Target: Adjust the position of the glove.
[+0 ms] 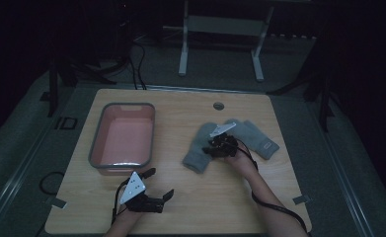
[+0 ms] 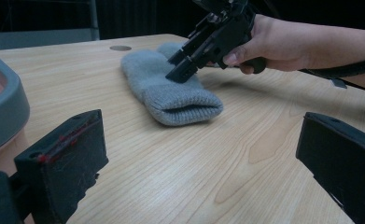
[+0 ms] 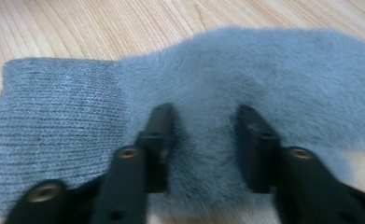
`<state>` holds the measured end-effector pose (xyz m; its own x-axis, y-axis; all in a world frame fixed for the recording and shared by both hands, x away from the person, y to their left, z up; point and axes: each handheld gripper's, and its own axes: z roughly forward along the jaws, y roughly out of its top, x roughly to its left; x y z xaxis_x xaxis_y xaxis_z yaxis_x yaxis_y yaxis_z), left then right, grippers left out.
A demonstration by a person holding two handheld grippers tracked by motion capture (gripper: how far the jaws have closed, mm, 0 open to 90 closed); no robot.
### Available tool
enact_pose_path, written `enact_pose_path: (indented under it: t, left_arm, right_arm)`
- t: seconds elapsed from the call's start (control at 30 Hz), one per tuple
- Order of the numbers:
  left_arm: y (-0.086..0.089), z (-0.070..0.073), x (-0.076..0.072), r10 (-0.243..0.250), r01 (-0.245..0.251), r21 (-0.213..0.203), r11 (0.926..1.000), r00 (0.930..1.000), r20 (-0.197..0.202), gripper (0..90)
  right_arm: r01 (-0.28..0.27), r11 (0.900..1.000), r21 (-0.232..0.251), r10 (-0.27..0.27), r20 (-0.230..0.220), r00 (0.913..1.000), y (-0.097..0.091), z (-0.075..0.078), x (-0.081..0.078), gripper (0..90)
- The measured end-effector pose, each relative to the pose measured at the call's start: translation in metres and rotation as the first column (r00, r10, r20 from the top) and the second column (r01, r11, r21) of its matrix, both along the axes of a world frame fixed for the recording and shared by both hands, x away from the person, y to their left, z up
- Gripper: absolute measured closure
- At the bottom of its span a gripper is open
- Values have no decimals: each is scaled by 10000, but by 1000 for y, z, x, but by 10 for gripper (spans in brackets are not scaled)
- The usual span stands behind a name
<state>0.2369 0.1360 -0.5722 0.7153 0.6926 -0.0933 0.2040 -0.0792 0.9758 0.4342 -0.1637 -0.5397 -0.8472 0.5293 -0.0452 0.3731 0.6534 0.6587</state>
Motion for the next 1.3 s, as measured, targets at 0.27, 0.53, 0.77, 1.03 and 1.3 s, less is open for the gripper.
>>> enact_pose_path:
  t: [0.27,0.53,0.77,1.03,1.3]
  left_arm:
    - [0,0,0,-5,5,-19,10000,10000,-17,21]
    - [0,0,0,3,-3,-32,10000,10000,2,21]
    - [0,0,0,14,-14,-31,10000,10000,-4,21]
    - [0,0,0,14,-14,-21,10000,10000,6,21]
    - [0,0,0,30,-30,-14,10000,10000,2,21]
  right_arm:
    - [-129,9998,120,129,-11,9999,0,9,-1,867]
    - [-901,9947,496,884,366,9954,3,34,-12,876]
    - [-1826,9797,833,1766,745,9815,2,62,-30,877]
    - [-3082,9458,1019,3001,874,9499,-2,79,-59,877]
    - [-4106,9060,1025,4072,530,9118,-4,63,-77,875]
